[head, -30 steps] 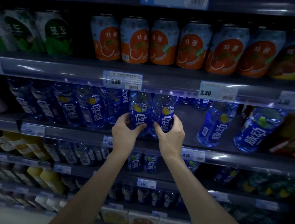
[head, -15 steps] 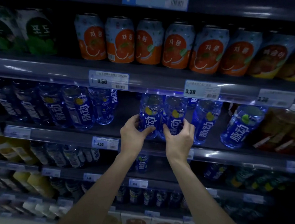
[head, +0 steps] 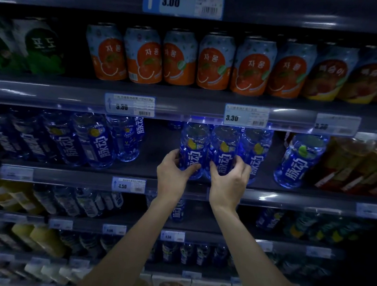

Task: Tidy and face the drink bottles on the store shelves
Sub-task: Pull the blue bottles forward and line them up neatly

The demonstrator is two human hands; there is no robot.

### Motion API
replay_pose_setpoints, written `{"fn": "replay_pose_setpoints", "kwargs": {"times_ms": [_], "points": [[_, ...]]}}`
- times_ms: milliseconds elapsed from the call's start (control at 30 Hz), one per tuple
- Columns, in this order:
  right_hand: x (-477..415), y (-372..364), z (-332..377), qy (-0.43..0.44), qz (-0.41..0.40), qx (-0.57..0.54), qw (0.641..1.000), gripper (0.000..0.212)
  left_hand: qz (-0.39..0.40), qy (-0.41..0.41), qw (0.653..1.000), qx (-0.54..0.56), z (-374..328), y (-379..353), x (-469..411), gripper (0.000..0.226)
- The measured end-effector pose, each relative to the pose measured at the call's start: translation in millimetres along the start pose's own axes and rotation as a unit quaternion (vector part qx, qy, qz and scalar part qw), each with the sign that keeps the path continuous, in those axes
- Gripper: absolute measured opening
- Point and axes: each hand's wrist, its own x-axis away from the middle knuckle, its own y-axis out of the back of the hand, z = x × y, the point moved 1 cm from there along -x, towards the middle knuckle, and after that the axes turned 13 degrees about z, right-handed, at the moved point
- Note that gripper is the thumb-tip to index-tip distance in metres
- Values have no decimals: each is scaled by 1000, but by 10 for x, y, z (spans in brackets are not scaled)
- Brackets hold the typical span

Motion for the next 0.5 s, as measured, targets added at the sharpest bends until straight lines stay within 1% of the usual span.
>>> {"fn": "replay_pose_setpoints", "kwargs": {"times_ms": [367, 500], "points": [[-25, 53, -37, 1, 20, -8, 1000, 64, -5, 6, 1000, -8, -26, -53, 29, 58], [3, 96, -74, 7, 29, -15, 999, 58, 4, 17, 1000, -9, -55, -64, 32, 57]]}}
